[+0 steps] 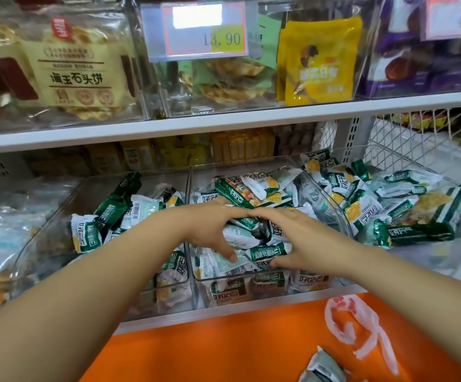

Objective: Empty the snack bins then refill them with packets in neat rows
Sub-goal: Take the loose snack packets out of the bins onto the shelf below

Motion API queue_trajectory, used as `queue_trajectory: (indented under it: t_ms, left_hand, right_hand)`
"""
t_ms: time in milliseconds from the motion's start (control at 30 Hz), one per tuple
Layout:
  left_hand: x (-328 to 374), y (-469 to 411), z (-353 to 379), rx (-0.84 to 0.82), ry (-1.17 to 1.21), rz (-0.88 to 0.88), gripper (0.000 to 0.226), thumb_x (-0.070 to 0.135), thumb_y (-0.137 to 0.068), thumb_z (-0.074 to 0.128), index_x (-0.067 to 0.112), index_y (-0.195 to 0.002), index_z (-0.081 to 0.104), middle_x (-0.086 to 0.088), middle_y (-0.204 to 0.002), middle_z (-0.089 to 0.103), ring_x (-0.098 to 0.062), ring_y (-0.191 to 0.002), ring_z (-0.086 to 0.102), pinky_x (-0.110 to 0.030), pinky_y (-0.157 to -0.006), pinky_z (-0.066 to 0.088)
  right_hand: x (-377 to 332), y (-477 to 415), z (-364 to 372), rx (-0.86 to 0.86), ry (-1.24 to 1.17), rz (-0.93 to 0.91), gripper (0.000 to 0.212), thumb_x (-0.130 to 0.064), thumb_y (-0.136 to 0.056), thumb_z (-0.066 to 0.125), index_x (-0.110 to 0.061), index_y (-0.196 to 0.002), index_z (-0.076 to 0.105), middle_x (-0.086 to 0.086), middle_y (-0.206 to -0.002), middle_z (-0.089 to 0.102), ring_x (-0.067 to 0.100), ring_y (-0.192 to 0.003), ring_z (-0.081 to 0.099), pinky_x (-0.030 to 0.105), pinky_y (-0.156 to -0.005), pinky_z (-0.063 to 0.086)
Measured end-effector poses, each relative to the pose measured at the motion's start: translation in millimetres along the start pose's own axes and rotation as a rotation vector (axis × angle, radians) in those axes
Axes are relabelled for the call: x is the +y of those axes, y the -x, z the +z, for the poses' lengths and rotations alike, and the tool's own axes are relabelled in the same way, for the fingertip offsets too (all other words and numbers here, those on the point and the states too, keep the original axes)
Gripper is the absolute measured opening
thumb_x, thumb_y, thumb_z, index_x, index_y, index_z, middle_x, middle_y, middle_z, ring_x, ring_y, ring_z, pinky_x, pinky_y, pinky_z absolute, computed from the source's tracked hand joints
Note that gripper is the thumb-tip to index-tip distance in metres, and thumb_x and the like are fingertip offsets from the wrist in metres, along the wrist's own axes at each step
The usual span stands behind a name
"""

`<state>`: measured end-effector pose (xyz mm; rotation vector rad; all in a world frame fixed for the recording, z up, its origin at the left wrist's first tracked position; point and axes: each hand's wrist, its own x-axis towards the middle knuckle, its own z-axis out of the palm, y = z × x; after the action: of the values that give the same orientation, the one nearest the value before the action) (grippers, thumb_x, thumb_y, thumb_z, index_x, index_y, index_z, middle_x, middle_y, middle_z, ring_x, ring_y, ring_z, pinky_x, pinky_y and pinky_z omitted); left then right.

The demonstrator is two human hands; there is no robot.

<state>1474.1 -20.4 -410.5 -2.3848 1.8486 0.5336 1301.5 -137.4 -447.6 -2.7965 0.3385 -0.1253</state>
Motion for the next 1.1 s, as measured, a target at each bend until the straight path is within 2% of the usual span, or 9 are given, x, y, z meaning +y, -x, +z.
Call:
queue_trajectory:
  t_ms: [167, 267, 367, 533, 600, 667, 767, 933, 1100]
  left_hand:
    - [-2, 12, -6, 0.006, 0.087, 0.043, 0.102, 0.057, -0.071, 0.074, 0.057, -0.144, 0.003, 0.012, -0.156, 0.016, -0.014, -0.139, 0.027, -0.03, -0.111, 0.028]
    - [-1, 19, -8, -0.008, 0.184, 0.025, 0.085, 0.055, -0.08, 0.066, 0.052, -0.146, 0.012, 0.016, -0.157, 0.017, -0.008, -0.13, 0.035, -0.023, -0.102, 0.028]
    - [-3, 22, -12, -0.006, 0.225, 0.006, 0.061, 0.05, -0.088, 0.06, 0.047, -0.142, 0.033, 0.017, -0.153, 0.029, -0.002, -0.121, 0.042, -0.022, -0.098, 0.029]
    - [-2, 19, -3, 0.053, 0.056, -0.009, 0.062, 0.049, -0.082, 0.068, 0.04, -0.138, 0.043, 0.001, -0.128, 0.056, -0.012, -0.092, 0.055, -0.022, -0.077, 0.036]
    - [-5, 18, 4, 0.116, -0.028, -0.026, 0.066, 0.055, -0.079, 0.068, 0.04, -0.137, 0.042, 0.004, -0.135, 0.053, -0.014, -0.112, 0.052, -0.03, -0.092, 0.037]
    - [-9, 19, 11, 0.183, -0.085, -0.05, 0.067, 0.061, -0.076, 0.067, 0.043, -0.134, 0.04, 0.009, -0.141, 0.047, -0.015, -0.127, 0.044, -0.047, -0.111, 0.02]
    - [-15, 25, 18, 0.27, 0.06, -0.048, 0.054, 0.06, -0.073, 0.069, 0.041, -0.118, 0.047, 0.013, -0.133, 0.052, -0.014, -0.119, 0.05, -0.054, -0.116, 0.005]
    - [-19, 30, 26, 0.368, 0.314, 0.005, 0.039, 0.055, -0.073, 0.07, 0.041, -0.104, 0.053, 0.016, -0.125, 0.056, -0.01, -0.106, 0.058, -0.033, -0.097, 0.039]
    - [-18, 30, 31, 0.51, 0.376, 0.041, 0.037, 0.055, -0.077, 0.062, 0.04, -0.11, 0.056, 0.02, -0.118, 0.056, -0.007, -0.11, 0.053, -0.03, -0.095, 0.044]
  right_hand:
    - [2, 4, 3, -0.05, 0.106, -0.082, 0.074, -0.033, -0.089, 0.064, -0.047, -0.144, 0.017, -0.018, -0.152, 0.02, 0.011, -0.138, 0.023, 0.036, -0.115, 0.027]
    - [4, -2, 2, -0.081, 0.141, -0.075, 0.072, -0.034, -0.09, 0.062, -0.047, -0.145, 0.017, -0.014, -0.156, 0.011, 0.013, -0.142, 0.016, 0.034, -0.116, 0.022]
    - [2, -10, 0, -0.106, 0.11, -0.052, 0.072, -0.034, -0.088, 0.066, -0.044, -0.145, 0.023, -0.011, -0.155, 0.019, 0.017, -0.14, 0.022, 0.039, -0.114, 0.027]
    - [-3, -25, -2, -0.142, 0.095, -0.061, 0.076, -0.03, -0.084, 0.071, -0.04, -0.145, 0.027, -0.008, -0.15, 0.03, 0.016, -0.135, 0.032, 0.034, -0.109, 0.031]
    - [-3, -27, -2, -0.121, 0.074, -0.074, 0.074, -0.029, -0.081, 0.073, -0.035, -0.143, 0.034, -0.009, -0.144, 0.04, 0.013, -0.129, 0.04, 0.032, -0.106, 0.035]
    - [-3, -25, -2, -0.076, 0.051, -0.051, 0.069, -0.03, -0.081, 0.074, -0.031, -0.141, 0.041, -0.009, -0.143, 0.045, 0.011, -0.128, 0.042, 0.031, -0.107, 0.035]
    - [-2, -19, 0, 0.004, 0.045, -0.027, 0.062, -0.033, -0.08, 0.073, -0.028, -0.137, 0.048, -0.009, -0.14, 0.048, 0.012, -0.129, 0.042, 0.032, -0.108, 0.035]
    - [-1, -9, 4, 0.142, -0.011, -0.02, 0.05, -0.031, -0.08, 0.075, -0.02, -0.126, 0.059, -0.007, -0.132, 0.056, 0.01, -0.123, 0.048, 0.023, -0.105, 0.035]
    - [1, -6, 2, 0.213, -0.109, 0.054, 0.047, -0.033, -0.078, 0.076, -0.019, -0.12, 0.062, -0.006, -0.132, 0.056, 0.009, -0.121, 0.05, 0.018, -0.101, 0.034]
